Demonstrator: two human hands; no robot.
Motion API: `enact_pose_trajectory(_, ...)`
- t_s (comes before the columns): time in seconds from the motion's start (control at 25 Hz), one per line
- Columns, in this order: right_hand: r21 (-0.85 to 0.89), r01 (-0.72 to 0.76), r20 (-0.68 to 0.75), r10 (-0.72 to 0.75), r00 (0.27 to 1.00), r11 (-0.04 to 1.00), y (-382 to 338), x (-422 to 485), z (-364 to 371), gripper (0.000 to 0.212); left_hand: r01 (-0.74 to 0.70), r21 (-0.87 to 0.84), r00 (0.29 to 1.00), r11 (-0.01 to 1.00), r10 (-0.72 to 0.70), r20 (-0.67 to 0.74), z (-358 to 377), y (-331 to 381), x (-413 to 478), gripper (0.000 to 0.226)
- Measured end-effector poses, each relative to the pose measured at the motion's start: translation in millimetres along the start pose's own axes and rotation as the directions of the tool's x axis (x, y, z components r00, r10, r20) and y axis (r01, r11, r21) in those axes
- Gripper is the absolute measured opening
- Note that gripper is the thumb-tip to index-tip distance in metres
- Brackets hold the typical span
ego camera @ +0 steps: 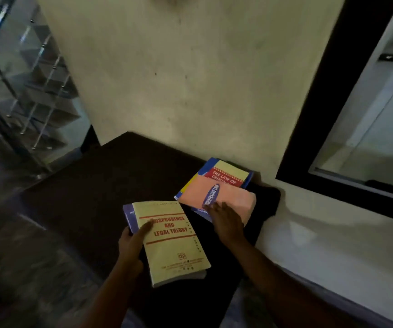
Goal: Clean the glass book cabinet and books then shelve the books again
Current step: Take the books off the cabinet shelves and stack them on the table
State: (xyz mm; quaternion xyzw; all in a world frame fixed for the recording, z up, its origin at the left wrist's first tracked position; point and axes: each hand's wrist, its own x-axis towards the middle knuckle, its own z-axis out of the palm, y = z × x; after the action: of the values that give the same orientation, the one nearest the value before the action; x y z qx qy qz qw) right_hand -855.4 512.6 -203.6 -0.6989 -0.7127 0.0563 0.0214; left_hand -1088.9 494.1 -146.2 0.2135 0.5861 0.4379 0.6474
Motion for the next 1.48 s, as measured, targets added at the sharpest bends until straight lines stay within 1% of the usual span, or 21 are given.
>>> enact_pose_trajectory(0.12,0.28,-0.068,-0.029,0.079,0.996,0.958,-10,-8,9,0.049,0.03,0.061,0.997,0.998,-0.034,0.066,-12,12,25,0.045)
enact_pose_trajectory(0.2,0.571,-0.157,-0.155,0.293,0.944,0.806,-10,-26,11,0.047,0.059,0.118,0.992,0.991,-0.071,0.102,-20,11,34,0.04)
enact_pose_trajectory(0.24,0.702,-0.224,-0.166,0.461,0.872,0.676,-6,-34,11,0.046,0.082,0.134,0.987,0.988,-0.099,0.125,-22,12,37,0.037)
enact_pose_trajectory(0.28,0.82,-0.311,-0.057,0.61,0.79,0.48,-1,-39,8,0.049,0.099,0.144,0.982,0.985,-0.12,0.144,-23,14,37,0.034)
enact_pose_trajectory(0.32,0.903,-0.363,0.111,0.69,0.715,0.231,5,-40,6,0.057,0.105,0.15,0.98,0.983,-0.128,0.152,-24,15,40,0.032)
enact_pose_trajectory(0.4,0.885,-0.393,0.453,0.654,0.605,-0.249,18,-30,1,0.059,0.113,0.158,0.973,0.981,-0.142,0.182,-25,16,47,0.033)
enact_pose_trajectory(0.44,0.828,-0.414,0.559,0.602,0.57,-0.378,23,-23,-2,0.059,0.121,0.157,0.969,0.98,-0.151,0.194,-26,17,48,0.037)
enact_pose_trajectory(0.48,0.789,-0.447,0.614,0.568,0.549,-0.421,29,-16,-1,0.06,0.128,0.156,0.967,0.979,-0.158,0.198,-28,18,49,0.041)
enact_pose_trajectory(0.56,0.756,-0.519,0.651,0.543,0.531,-0.399,32,-7,-4,0.059,0.138,0.144,0.966,0.98,-0.166,0.201,-31,19,51,0.042)
enact_pose_trajectory(0.64,0.76,-0.519,0.65,0.478,0.591,-0.391,25,-7,-14,0.044,0.135,0.14,0.966,0.981,-0.161,0.201,-35,22,54,0.042)
enact_pose_trajectory(0.72,0.788,-0.37,0.591,0.435,0.679,-0.492,13,-13,-22,0.026,0.131,0.144,0.966,0.981,-0.159,0.202,-39,25,56,0.041)
enact_pose_trajectory(0.84,0.708,-0.006,0.478,0.472,0.74,-0.707,-17,2,-27,0.032,0.117,0.127,0.973,0.985,-0.139,0.185,-42,28,59,0.039)
enact_pose_trajectory(0.92,0.664,0.115,0.458,0.523,0.719,-0.739,-43,34,-23,0.039,0.111,0.114,0.976,0.987,-0.13,0.175,-40,30,63,0.042)
enact_pose_trajectory(1.0,0.674,0.125,0.533,0.596,0.6,-0.729,-66,67,-16,0.044,0.099,0.117,0.979,0.988,-0.118,0.166,-38,31,67,0.046)
enact_pose_trajectory(1.08,0.716,0.023,0.579,0.612,0.539,-0.698,-79,81,-10,0.045,0.096,0.125,0.978,0.987,-0.117,0.172,-35,31,69,0.047)
enact_pose_trajectory(1.16,0.768,-0.163,0.59,0.586,0.555,-0.619,-81,72,-11,0.047,0.106,0.134,0.972,0.985,-0.132,0.196,-34,32,70,0.044)
enact_pose_trajectory(1.2,0.779,-0.293,0.604,0.538,0.589,-0.554,-81,61,-14,0.049,0.114,0.145,0.968,0.983,-0.143,0.205,-33,34,71,0.043)
enact_pose_trajectory(1.28,0.753,-0.56,0.657,0.407,0.634,-0.344,-82,29,-18,0.053,0.142,0.162,0.953,0.976,-0.179,0.245,-36,36,74,0.044)
enact_pose_trajectory(1.36,0.688,-0.703,0.722,0.26,0.641,-0.179,-88,2,-23,0.056,0.2,0.176,0.912,0.964,-0.249,0.327,-37,37,78,0.049)
enact_pose_trajectory(1.4,0.676,-0.719,0.736,0.189,0.65,-0.161,-92,-4,-25,0.054,0.229,0.182,0.881,0.956,-0.283,0.379,-34,39,78,0.05)
enact_pose_trajectory(1.48,0.706,-0.649,0.694,0.094,0.714,-0.284,-98,-6,-38,0.033,0.237,0.192,0.824,0.952,-0.302,0.48,-18,41,82,0.047)
